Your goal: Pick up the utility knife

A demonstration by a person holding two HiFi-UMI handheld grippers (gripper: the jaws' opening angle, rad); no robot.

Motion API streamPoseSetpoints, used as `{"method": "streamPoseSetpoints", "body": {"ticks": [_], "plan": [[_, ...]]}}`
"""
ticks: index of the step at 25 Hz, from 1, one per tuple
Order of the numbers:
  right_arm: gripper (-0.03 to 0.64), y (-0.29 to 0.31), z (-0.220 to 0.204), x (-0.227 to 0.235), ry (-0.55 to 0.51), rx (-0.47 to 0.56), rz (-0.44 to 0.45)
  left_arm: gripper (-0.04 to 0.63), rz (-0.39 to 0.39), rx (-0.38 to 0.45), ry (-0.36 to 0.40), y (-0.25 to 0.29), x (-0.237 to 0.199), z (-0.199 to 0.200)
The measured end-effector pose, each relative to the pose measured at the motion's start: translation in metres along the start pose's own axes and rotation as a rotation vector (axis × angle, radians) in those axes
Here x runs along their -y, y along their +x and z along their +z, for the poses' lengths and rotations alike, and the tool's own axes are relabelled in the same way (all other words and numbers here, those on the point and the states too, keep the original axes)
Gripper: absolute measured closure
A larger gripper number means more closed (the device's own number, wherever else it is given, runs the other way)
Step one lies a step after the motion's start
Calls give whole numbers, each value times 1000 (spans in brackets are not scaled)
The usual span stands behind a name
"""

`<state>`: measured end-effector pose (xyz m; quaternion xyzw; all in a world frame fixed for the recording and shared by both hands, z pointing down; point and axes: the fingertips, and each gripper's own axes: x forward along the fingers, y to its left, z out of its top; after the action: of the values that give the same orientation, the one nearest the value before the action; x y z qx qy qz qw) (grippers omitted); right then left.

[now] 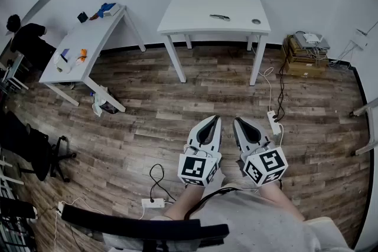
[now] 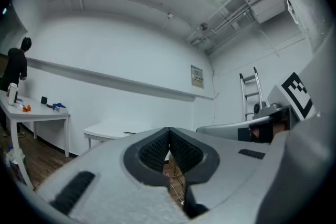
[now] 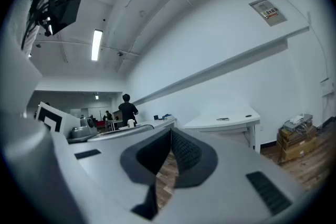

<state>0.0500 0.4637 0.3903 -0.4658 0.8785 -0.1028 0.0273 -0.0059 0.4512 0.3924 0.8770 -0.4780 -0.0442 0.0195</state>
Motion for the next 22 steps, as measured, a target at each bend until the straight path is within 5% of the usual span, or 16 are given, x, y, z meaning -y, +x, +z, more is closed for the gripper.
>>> {"method": "streamPoseSetpoints", "body": {"ticks": [7, 22], "plan": [[609, 45, -3, 24, 17, -8, -41, 589, -1, 2, 34, 32, -37, -3], [609, 165, -5, 53, 42, -39, -87, 589, -79, -9, -27, 121, -125, -7]]}}
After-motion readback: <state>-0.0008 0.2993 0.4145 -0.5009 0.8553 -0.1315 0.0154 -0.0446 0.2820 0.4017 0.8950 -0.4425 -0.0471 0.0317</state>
